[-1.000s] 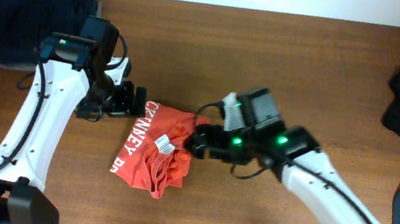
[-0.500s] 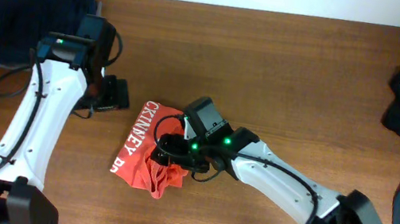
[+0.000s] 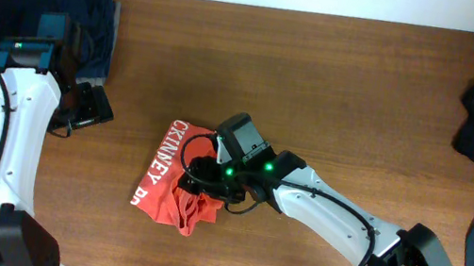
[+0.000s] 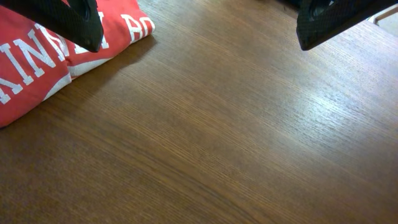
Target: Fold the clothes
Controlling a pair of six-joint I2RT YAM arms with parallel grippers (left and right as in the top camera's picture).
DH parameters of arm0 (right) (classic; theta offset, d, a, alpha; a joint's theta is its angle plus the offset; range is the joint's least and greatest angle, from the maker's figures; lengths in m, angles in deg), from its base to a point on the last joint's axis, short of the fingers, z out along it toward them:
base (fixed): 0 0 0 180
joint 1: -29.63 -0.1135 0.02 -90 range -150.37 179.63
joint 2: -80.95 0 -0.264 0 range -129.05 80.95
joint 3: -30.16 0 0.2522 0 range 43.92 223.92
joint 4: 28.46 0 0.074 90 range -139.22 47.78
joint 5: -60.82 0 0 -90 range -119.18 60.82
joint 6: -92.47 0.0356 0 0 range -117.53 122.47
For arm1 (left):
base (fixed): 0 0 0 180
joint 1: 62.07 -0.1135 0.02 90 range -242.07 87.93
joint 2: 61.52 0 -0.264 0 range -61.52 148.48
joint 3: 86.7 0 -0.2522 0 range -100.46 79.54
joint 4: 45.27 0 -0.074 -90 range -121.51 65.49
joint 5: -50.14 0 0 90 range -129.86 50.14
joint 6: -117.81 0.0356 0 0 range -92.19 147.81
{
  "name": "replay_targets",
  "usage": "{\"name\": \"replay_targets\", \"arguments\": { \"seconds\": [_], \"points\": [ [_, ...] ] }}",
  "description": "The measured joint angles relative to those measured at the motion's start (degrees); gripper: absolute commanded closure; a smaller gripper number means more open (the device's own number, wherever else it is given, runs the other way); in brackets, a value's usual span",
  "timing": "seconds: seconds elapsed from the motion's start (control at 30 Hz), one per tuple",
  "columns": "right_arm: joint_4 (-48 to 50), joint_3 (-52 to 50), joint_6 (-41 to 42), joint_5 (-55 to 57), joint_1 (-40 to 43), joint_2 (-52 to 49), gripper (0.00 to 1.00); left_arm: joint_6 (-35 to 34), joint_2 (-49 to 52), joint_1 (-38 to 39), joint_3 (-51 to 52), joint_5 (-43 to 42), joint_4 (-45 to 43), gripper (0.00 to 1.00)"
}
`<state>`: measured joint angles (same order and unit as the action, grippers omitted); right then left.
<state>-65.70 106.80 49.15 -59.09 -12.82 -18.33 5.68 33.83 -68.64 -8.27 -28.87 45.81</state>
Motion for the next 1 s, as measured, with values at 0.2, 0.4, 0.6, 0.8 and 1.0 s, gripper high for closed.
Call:
{"name": "replay_targets", "arguments": {
  "seconds": [0.2,0.4,0.6,0.8,1.0],
  "points": [
    [-7.8,3.0,-0.6,1.6,0.3,0.0,0.22,0.0,0.0,0.0,1.2,0.0,-0.8,0.01],
    [-9.2,7.0,-2.2,1.9,0.2,0.4,0.19,0.0,0.0,0.1,5.2,-0.4,-3.7,0.01],
    [-9.3,7.1,-3.0,2.0,0.2,0.4,0.38,0.0,0.0,0.1,5.9,-0.9,-4.1,0.01],
    [-9.2,7.1,-2.1,2.0,0.2,-0.9,0.43,0.0,0.0,0.1,5.9,-1.5,-4.1,0.01],
    [-9.3,7.1,-0.8,2.0,0.2,-4.0,0.43,0.0,0.0,0.1,5.9,-1.6,-4.1,0.01]
  ]
}}
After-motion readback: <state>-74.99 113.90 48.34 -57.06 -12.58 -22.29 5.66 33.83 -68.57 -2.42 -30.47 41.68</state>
